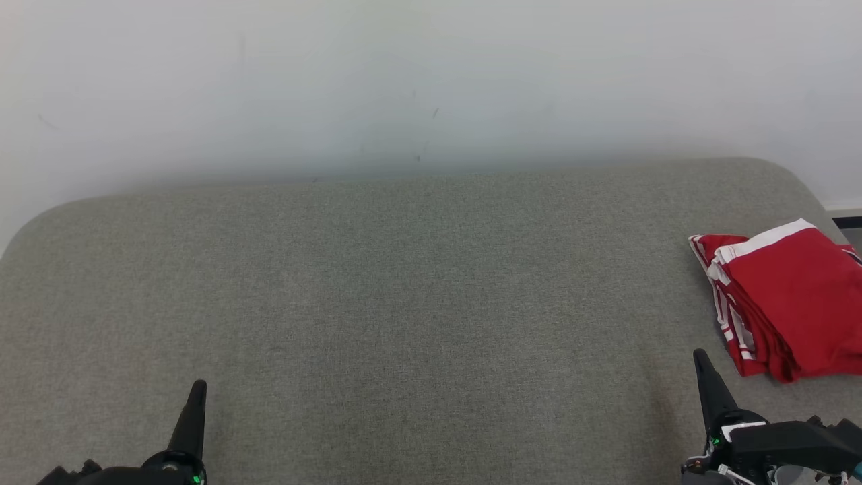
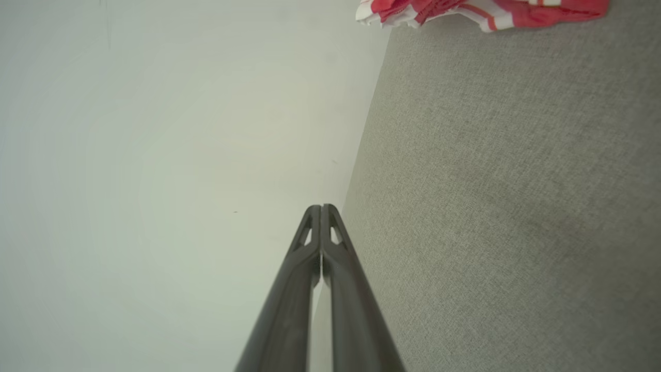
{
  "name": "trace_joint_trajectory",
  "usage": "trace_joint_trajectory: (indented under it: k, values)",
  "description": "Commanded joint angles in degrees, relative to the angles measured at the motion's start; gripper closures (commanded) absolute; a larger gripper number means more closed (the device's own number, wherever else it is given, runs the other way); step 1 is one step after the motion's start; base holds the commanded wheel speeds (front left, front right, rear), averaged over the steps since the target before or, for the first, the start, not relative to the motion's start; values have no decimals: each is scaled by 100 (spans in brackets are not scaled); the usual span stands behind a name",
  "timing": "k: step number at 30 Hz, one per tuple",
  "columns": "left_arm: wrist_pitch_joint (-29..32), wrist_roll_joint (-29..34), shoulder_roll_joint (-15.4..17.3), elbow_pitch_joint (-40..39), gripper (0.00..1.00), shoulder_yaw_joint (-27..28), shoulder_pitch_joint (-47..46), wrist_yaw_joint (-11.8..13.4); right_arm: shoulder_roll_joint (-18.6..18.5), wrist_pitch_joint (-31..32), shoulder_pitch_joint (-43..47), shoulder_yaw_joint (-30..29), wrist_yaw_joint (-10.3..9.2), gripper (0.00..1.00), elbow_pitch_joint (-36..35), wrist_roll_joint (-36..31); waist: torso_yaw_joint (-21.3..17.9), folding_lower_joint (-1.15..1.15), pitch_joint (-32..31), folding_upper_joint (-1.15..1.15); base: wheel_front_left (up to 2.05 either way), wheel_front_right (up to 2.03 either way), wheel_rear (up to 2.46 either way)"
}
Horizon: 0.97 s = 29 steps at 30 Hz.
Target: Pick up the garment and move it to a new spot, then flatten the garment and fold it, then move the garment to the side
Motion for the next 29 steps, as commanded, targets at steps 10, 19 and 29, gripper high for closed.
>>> trace_joint_trajectory:
  k: [10, 19, 29]
  values:
    - [147, -494, 37, -67, 100, 23, -140, -40, 2, 108, -80, -81, -10, 100, -106, 553, 21, 0, 38, 0, 0, 0, 0]
    - [241, -856, 41, -84, 100, 26, -197, -54, 3, 172, -99, -132, -11, 100, -145, 932, 40, 0, 70, 0, 0, 0, 0]
    - [327, -1186, 45, -102, 100, 27, -234, -50, 3, 236, -110, -177, -12, 100, -186, 1286, 58, -1, 103, 0, 0, 0, 0]
